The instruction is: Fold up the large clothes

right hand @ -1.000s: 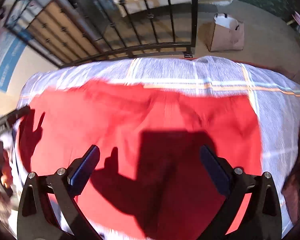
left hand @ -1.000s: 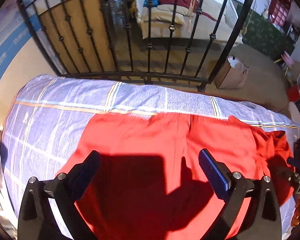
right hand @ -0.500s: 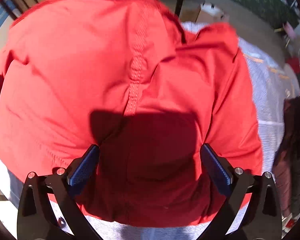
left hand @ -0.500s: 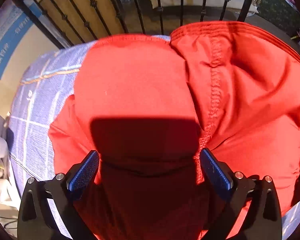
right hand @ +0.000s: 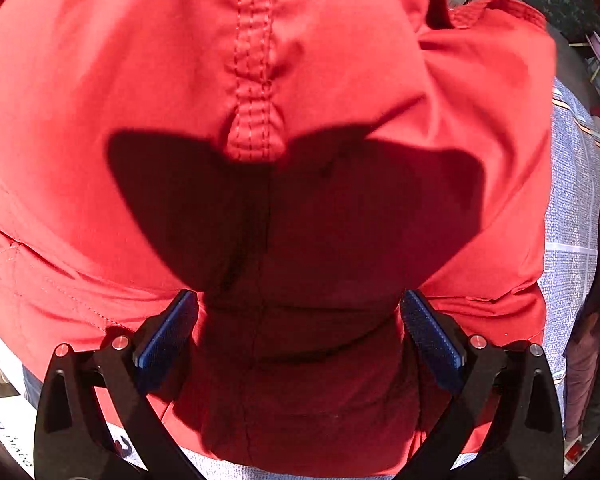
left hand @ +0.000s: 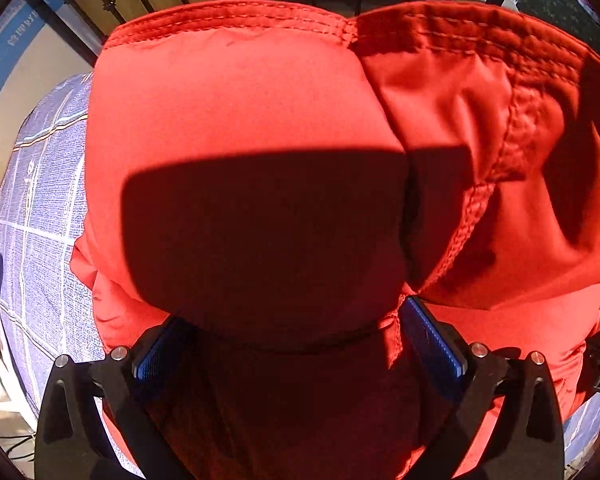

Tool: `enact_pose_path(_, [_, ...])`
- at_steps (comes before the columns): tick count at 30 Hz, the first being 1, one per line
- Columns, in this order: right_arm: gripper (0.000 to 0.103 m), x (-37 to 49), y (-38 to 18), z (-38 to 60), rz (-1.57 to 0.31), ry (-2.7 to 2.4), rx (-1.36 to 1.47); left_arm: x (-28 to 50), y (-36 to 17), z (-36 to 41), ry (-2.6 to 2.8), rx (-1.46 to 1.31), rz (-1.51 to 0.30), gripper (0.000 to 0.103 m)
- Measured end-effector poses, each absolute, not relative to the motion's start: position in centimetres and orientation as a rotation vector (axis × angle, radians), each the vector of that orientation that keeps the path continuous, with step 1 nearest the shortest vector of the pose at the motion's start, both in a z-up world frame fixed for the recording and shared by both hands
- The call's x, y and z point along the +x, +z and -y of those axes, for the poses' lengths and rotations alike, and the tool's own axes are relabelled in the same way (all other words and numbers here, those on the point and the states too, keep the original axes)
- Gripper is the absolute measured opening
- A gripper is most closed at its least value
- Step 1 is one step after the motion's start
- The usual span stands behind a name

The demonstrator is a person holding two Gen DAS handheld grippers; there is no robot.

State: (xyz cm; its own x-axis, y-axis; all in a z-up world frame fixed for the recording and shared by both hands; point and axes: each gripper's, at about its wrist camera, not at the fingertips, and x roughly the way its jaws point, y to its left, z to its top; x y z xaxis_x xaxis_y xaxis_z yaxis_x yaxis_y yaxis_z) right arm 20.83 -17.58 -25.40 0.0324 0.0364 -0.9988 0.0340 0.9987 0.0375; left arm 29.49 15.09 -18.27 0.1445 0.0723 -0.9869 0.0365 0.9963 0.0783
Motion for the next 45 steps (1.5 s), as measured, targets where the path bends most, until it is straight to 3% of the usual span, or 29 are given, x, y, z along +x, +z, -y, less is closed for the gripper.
enact_pose_path(11, [0.099,21.0,-23.4,16.2,-1.551,0.012,0.024,29.6,-16.2,-15.4,0.026,0.097,-1.393,0.096])
enact_pose_path(15, [0.099,18.6,-17.8,17.8,-1.372,0.108,0.096,27.3,-11.5,-17.2,-0.073,0.02,-1.261,0.096])
enact_pose_path(21, [0.099,15.7,-14.9,25.1,-1.333,0.098,0.241,24.0,-8.3,-22.2,-0.055,-0.044,-1.226,0.097])
enact_pose_path(28, [0.099,16.1,-17.1,35.0,-1.386,0.087,0.411,22.5,-7.8,-25.9,-0.025,-0.104,-1.297,0.097])
enact_pose_path(33, [0.099,17.3,-18.3,35.6,-1.435,0.182,0.506,22.9,-9.5,-26.7,-0.094,-0.191,-1.329,0.097])
enact_pose_path(39, [0.099,20.2,-23.2,35.0,-1.566,0.267,0.538,24.8,-16.0,-30.1,-0.047,-0.391,-1.466,0.099])
enact_pose_path(45, [0.099,20.7,-26.3,35.1,-1.6,0.37,0.69,25.3,-18.4,-31.0,-0.099,-0.511,-1.461,0.099])
